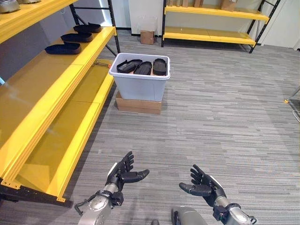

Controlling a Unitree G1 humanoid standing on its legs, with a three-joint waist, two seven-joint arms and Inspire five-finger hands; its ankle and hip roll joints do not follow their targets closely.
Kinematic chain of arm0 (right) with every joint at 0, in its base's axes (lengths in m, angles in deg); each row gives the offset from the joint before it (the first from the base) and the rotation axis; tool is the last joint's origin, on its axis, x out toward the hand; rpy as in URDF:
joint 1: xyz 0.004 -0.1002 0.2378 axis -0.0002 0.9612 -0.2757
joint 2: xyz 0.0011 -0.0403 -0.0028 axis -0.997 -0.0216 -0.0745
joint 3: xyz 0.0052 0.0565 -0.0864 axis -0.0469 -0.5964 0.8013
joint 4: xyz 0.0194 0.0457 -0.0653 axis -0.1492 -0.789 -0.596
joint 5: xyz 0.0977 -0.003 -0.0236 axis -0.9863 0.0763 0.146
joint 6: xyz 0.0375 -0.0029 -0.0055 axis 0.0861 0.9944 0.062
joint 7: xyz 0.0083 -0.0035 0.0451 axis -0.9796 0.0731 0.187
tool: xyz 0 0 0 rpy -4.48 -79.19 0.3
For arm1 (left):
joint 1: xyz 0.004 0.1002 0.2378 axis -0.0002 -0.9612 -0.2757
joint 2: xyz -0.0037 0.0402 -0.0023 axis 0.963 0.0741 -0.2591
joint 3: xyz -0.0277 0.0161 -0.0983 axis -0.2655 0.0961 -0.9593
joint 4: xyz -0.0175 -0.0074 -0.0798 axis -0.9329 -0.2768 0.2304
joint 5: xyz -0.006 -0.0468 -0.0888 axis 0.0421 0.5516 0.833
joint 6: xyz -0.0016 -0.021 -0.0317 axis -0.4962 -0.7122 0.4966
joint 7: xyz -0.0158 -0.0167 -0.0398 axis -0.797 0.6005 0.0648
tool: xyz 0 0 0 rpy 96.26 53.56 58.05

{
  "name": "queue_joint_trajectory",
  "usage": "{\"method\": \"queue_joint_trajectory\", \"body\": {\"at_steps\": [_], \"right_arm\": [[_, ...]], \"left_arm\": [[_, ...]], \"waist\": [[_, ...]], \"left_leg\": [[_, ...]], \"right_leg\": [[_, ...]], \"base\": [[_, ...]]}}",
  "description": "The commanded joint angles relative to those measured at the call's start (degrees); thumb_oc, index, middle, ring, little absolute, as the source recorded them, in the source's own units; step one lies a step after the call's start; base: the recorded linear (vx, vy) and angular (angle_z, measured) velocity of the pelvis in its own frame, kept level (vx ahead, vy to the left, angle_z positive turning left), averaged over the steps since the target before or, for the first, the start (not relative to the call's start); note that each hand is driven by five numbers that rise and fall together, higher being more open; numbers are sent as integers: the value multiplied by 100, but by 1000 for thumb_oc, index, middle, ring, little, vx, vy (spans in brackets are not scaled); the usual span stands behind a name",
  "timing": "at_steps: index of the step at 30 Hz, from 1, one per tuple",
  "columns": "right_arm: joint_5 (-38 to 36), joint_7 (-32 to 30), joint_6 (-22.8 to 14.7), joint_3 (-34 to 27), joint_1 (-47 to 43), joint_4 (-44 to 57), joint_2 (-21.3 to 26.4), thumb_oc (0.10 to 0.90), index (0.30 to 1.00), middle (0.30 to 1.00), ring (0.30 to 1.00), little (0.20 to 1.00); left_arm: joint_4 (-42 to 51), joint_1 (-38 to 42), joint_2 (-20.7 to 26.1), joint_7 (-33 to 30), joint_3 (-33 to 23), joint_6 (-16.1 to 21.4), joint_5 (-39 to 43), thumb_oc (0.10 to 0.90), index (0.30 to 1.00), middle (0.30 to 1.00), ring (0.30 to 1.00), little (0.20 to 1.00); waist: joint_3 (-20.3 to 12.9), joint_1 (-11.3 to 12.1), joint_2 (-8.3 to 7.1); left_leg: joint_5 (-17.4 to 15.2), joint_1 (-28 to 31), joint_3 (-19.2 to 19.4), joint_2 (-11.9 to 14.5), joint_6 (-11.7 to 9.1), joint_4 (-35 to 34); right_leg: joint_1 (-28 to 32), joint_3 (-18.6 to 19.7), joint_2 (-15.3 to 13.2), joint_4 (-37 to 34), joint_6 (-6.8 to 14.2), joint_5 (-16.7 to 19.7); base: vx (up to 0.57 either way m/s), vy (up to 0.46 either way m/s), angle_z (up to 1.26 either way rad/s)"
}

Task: Move parts from the plastic box to the shelf.

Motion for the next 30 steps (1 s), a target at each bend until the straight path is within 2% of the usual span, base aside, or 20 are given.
{"method": "queue_joint_trajectory", "body": {"at_steps": [1, 4, 6, 7, 8, 9, 10, 11, 12, 15, 16, 17, 19, 20, 22, 23, 24, 25, 28, 30], "right_arm": [[-73, 74, -375, -119, -310, 429, 210, 900, 1000, 1000, 1000, 1000], [-87, 83, -358, -116, -334, 439, 238, 900, 1000, 1000, 1000, 1000], [-140, 66, -380, -145, -306, 443, 219, 900, 1000, 1000, 1000, 1000], [-200, 44, -412, -167, -333, 453, 263, 900, 1000, 1000, 1000, 1000], [-200, 44, -413, -168, -334, 452, 265, 900, 1000, 1000, 1000, 1000], [-249, 19, -450, -166, -393, 455, 288, 900, 1000, 1000, 1000, 1000], [-250, 19, -450, -166, -394, 454, 290, 900, 1000, 1000, 1000, 1000], [-297, 19, -475, -153, -445, 475, 326, 900, 1000, 1000, 1000, 1000], [-303, 8, -478, -156, -446, 454, 339, 900, 1000, 1000, 1000, 1000], [-335, -35, -483, -134, -433, 411, 375, 900, 1000, 1000, 1000, 1000], [-335, -35, -483, -134, -433, 411, 375, 900, 1000, 1000, 1000, 1000], [-346, -54, -482, -137, -423, 418, 401, 900, 1000, 1000, 1000, 1000], [-362, -109, -469, -133, -400, 413, 434, 900, 1000, 1000, 1000, 1000], [-419, -168, -484, -164, -397, 383, 442, 900, 1000, 1000, 1000, 1000], [-421, -174, -515, -195, -385, 388, 455, 900, 1000, 1000, 1000, 1000], [-421, -173, -515, -194, -382, 389, 455, 900, 1000, 1000, 1000, 1000], [-368, -181, -552, -186, -360, 319, 465, 900, 1000, 1000, 1000, 1000], [-368, -181, -552, -187, -361, 319, 464, 900, 1000, 1000, 1000, 1000], [-233, -150, -553, -165, -294, 311, 456, 900, 1000, 1000, 1000, 1000], [-181, -150, -527, -161, -301, 267, 445, 900, 1000, 1000, 1000, 1000]], "left_arm": [[665, 16, -30, 176, -238, 553, -105, 900, 1000, 1000, 1000, 1000], [597, 41, -68, 218, -201, 553, -109, 900, 1000, 1000, 1000, 1000], [533, 44, -145, 245, -142, 540, -145, 900, 1000, 1000, 1000, 1000], [537, 94, -197, 234, -70, 552, -147, 900, 1000, 1000, 1000, 1000], [537, 94, -199, 234, -70, 552, -148, 900, 1000, 1000, 1000, 1000], [521, 178, -231, 222, -19, 545, -103, 900, 1000, 1000, 1000, 1000], [520, 179, -233, 222, -18, 545, -103, 900, 1000, 1000, 1000, 1000], [518, 251, -268, 187, 2, 517, -49, 900, 1000, 1000, 1000, 1000], [509, 266, -261, 194, 15, 511, -37, 900, 1000, 1000, 1000, 1000], [527, 280, -235, 171, 51, 457, 8, 900, 1000, 1000, 1000, 1000], [527, 280, -235, 171, 50, 457, 8, 900, 1000, 1000, 1000, 1000], [559, 261, -210, 169, 37, 439, 4, 900, 1000, 1000, 1000, 1000], [575, 190, -221, 126, -7, 412, 49, 900, 1000, 1000, 1000, 1000], [529, 152, -254, 107, -8, 407, 80, 900, 1000, 1000, 1000, 1000], [541, 106, -229, 112, -13, 427, 106, 900, 1000, 1000, 1000, 1000], [543, 102, -229, 113, -13, 427, 106, 900, 1000, 1000, 1000, 1000], [514, 66, -209, 116, 34, 451, 79, 900, 1000, 1000, 1000, 1000], [513, 68, -208, 116, 34, 451, 79, 900, 1000, 1000, 1000, 1000], [456, 112, -183, 137, 66, 471, -123, 900, 1000, 1000, 1000, 1000], [445, 128, -204, 150, 69, 474, -154, 900, 1000, 1000, 1000, 1000]], "waist": [[-41, -167, -37], [-104, -217, -43], [-287, -263, -71], [-377, -301, -15], [-378, -309, -8], [-464, -345, 67], [-467, -350, 73], [-515, -355, 112], [-508, -347, 101], [-405, -279, -31], [-407, -282, -28], [-316, -201, -116], [-196, -83, -231], [-95, 34, -342], [-77, 64, -387], [-71, 76, -397], [-49, 124, -361], [-54, 124, -374], [-103, 154, -161], [-162, 157, -102]], "left_leg": [[-795, 501, -197, 364, -262, 266], [-927, 806, -287, 448, -341, 287], [-995, 956, -296, 614, -456, 380], [-910, 1020, -368, 812, -585, 566], [-915, 1017, -376, 819, -587, 570], [-579, 972, -401, 1018, -758, 866], [-584, 965, -406, 1024, -761, 873], [-52, 791, -413, 1172, -900, 1421], [179, 631, -404, 1217, -926, 1749], [958, -66, -360, 1279, -922, 3427], [955, -73, -363, 1280, -923, 3434], [1029, -343, -316, 1241, -819, 3968], [805, -769, -112, 1220, -660, 4349], [347, -1432, 84, 1130, -553, 4090], [239, -1689, 257, 1202, -599, 3342], [243, -1658, 275, 1196, -596, 3315], [380, -1723, 337, 1309, -668, 1824], [421, -1705, 345, 1297, -668, 1768], [1130, -1680, 295, 1340, -869, -243], [1245, -1625, 329, 1319, -915, -382]], "right_leg": [[324, 4, -226, -1627, 289, 1360], [456, 68, -199, -1666, 296, 1489], [629, 93, -164, -1764, 210, 1645], [737, -2, -76, -1598, 125, 1625], [736, -13, -73, -1592, 123, 1619], [806, -97, 75, -1446, -6, 1460], [801, -104, 78, -1441, -8, 1455], [957, -134, 237, -1352, -161, 1230], [1066, -114, 272, -1352, -226, 1139], [1459, -35, 388, -1321, -476, 896], [1456, -38, 389, -1321, -476, 896], [1566, 27, 403, -1295, -569, 839], [1780, 129, 386, -1302, -630, 752], [2007, 239, 312, -1325, -601, 700], [2123, 247, 244, -1368, -534, 632], [2138, 261, 233, -1371, -531, 628], [2300, 285, 214, -1379, -464, 474], [2292, 286, 202, -1380, -464, 481], [2613, 341, 330, -1436, -417, 249], [2778, 438, 336, -1440, -403, 149]], "base": [[159, -49, 12], [333, -115, 20], [532, -255, 47], [419, -235, 62], [493, -307, 74], [242, -151, 59], [469, -305, 40], [312, -222, 2], [428, -315, 1], [219, -213, -2], [140, -168, 9], [157, -167, 0], [231, -176, -17], [239, -70, -44], [190, -5, -36], [226, 84, -20], [162, 69, -21], [247, 116, -21], [324, 134, -18], [349, 180, -8]]}}
